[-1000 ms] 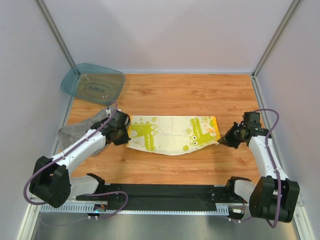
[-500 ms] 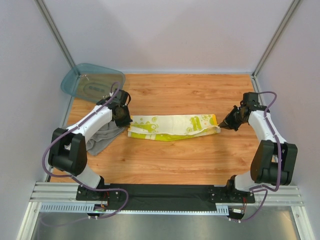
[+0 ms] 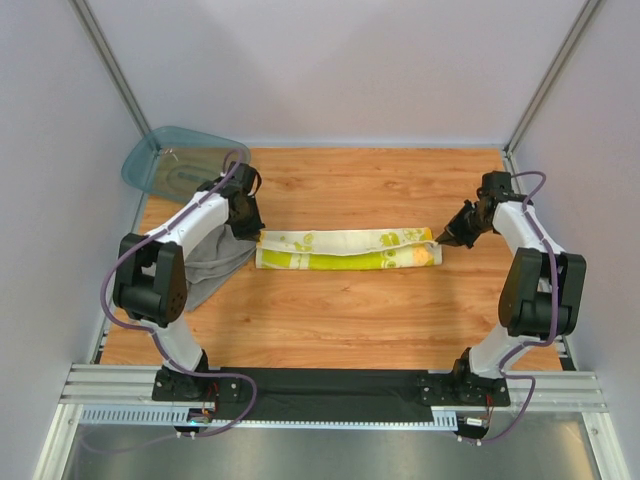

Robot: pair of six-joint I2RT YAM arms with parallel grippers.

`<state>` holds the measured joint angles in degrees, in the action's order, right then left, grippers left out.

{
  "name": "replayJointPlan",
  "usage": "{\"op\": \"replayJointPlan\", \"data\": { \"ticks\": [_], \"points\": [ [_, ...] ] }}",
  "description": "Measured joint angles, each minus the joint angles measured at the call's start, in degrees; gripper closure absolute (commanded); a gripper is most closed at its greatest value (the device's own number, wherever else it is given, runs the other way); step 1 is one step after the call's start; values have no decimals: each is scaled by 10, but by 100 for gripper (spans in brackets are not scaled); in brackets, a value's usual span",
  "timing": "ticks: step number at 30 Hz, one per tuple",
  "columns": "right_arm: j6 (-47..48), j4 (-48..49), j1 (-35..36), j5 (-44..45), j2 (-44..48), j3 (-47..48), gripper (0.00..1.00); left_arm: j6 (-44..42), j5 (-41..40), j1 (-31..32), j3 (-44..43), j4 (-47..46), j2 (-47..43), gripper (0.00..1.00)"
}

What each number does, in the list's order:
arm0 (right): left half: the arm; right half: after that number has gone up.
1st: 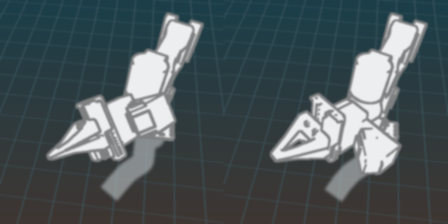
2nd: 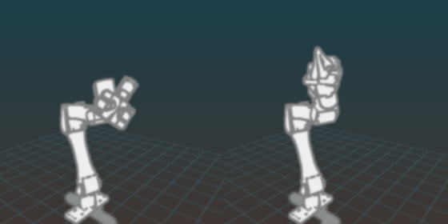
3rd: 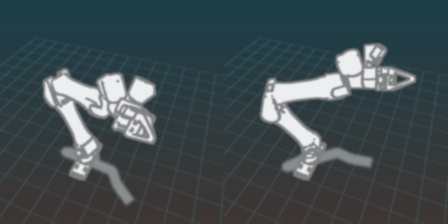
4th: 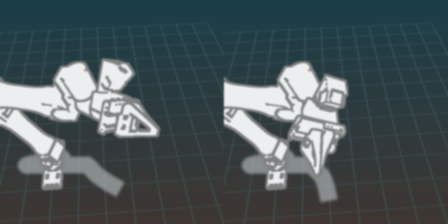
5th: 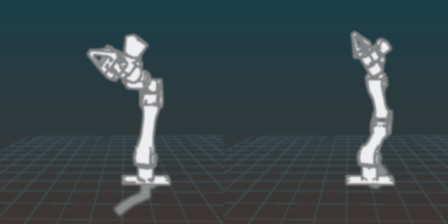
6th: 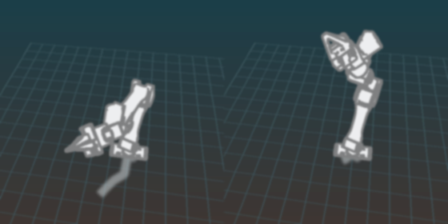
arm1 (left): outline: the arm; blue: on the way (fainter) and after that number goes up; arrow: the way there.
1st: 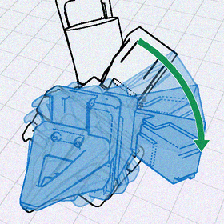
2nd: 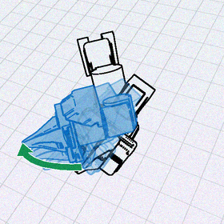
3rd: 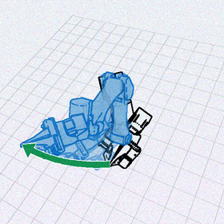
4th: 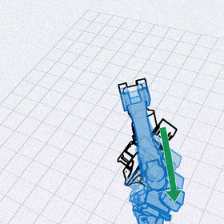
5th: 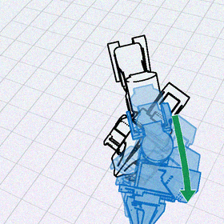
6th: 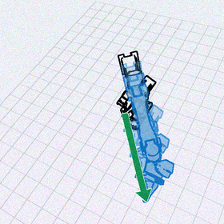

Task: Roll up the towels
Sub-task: Fold the towel

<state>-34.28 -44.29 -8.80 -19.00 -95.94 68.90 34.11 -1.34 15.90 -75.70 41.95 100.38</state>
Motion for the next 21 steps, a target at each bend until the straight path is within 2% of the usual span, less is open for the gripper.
{"op": "replayJointPlan", "data": {
  "ticks": [8, 12, 13, 15, 17, 18, 20, 21],
  "points": [
    [-3, 2, 0, 0, -56, 38, 100, -11, 0, -7, -57, 12, 56, 100],
    [-4, 2, 0, -2, -85, 57, 91, -13, 0, -11, -70, 19, 83, 100],
    [-4, 2, 0, -4, -95, 63, 83, -13, 1, -13, -74, 23, 91, 100],
    [-6, 0, 0, -7, -115, 78, 78, -13, 4, -18, -83, 28, 109, 100],
    [-8, -2, 0, -9, -134, 97, 68, -12, 6, -24, -93, 34, 125, 100],
    [-10, -4, 0, -9, -145, 109, 63, -13, 9, -27, -100, 37, 134, 89],
    [-11, -5, 0, -10, -163, 132, 56, -16, 13, -36, -118, 43, 153, 62],
    [-12, -9, 0, -10, -172, 144, 53, -19, 15, -40, -128, 46, 162, 39]
  ]
}}
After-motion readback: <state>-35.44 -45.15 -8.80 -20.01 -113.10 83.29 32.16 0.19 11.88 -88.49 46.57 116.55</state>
